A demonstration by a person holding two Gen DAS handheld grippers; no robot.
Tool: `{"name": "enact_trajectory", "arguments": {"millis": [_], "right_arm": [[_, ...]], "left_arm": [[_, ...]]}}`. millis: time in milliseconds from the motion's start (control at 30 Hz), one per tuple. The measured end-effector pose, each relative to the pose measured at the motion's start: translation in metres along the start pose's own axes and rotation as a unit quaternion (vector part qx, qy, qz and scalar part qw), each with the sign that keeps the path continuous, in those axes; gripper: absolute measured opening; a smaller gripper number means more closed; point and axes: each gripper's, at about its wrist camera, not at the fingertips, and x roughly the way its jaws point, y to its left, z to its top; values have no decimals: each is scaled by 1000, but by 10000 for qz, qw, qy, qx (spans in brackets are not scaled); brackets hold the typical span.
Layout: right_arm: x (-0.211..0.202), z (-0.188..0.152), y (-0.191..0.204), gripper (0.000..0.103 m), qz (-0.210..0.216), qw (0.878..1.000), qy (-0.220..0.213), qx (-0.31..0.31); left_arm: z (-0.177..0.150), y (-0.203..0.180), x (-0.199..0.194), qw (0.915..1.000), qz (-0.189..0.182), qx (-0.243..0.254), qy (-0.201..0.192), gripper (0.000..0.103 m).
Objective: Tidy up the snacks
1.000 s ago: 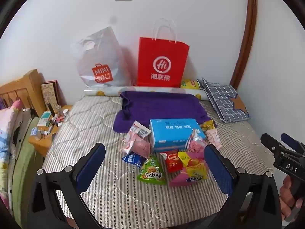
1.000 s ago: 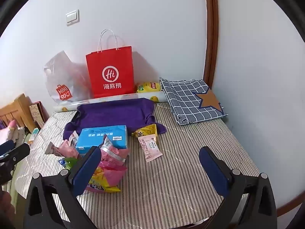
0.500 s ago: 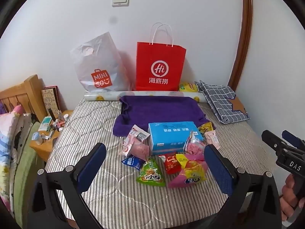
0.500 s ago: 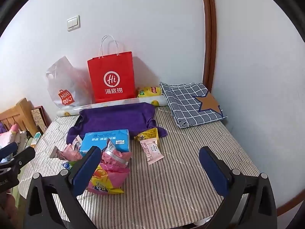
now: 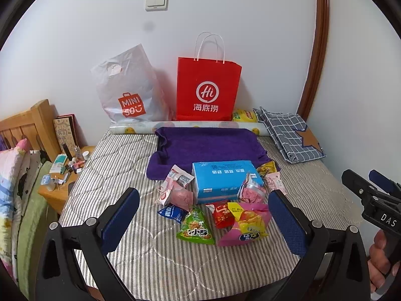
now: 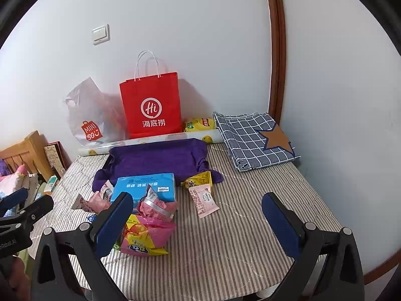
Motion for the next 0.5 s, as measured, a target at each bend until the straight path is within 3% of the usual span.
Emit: {"name": "enact_trajectory", "arguments": {"millis": [500], "right_arm": [[-6,-1,12,103,52,9999,-52,-71]], "left_arm": [[3,-1,-4,10000,56,-8,-43,102]]}}
